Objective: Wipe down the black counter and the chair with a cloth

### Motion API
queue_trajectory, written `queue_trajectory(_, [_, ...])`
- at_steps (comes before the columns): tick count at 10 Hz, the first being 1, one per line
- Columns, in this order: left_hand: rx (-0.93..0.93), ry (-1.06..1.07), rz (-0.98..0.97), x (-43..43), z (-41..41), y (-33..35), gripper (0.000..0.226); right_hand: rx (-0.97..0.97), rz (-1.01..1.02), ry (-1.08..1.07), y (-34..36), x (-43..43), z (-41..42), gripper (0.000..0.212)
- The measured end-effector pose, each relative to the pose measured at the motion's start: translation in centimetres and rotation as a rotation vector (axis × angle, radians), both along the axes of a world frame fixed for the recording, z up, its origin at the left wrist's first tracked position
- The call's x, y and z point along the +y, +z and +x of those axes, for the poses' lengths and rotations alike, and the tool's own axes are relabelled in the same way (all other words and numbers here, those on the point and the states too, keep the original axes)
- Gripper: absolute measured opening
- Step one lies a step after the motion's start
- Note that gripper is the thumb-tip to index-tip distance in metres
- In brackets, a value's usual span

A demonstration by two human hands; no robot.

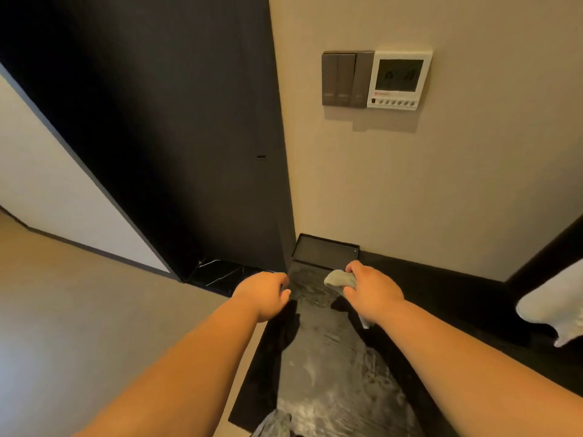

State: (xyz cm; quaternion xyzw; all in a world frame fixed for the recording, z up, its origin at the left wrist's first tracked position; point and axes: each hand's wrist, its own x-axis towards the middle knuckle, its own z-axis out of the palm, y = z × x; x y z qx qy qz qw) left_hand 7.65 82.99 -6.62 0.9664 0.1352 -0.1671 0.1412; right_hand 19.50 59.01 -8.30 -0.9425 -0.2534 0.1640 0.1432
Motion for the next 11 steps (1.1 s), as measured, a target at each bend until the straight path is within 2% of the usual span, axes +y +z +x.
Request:
queue_trajectory(4, [0.028, -0.293, 0.005, 6.7, 13.0, -3.2, 0.033, 0.120, 0.078, -0.408, -2.9, 6.5, 7.1, 0.037])
queue_trajectory(6, [0.032, -0.404, -0.011, 7.2, 16.6, -5.5, 0.038, 0.169, 0.094, -0.522, -5.1, 9.4, 9.7, 0.035])
queue_trajectory(9, [0.005, -0.453, -0.055, 8.3, 19.5, -7.4, 0.045, 0.155, 0.026, -0.584, -7.3, 11.3, 11.6, 0.080])
queue_trajectory(11, [0.004, -0.462, -0.050, 8.6, 18.9, -7.2, 0.044, 0.124, -0.077, -0.520, -7.4, 10.6, 9.6, 0.088])
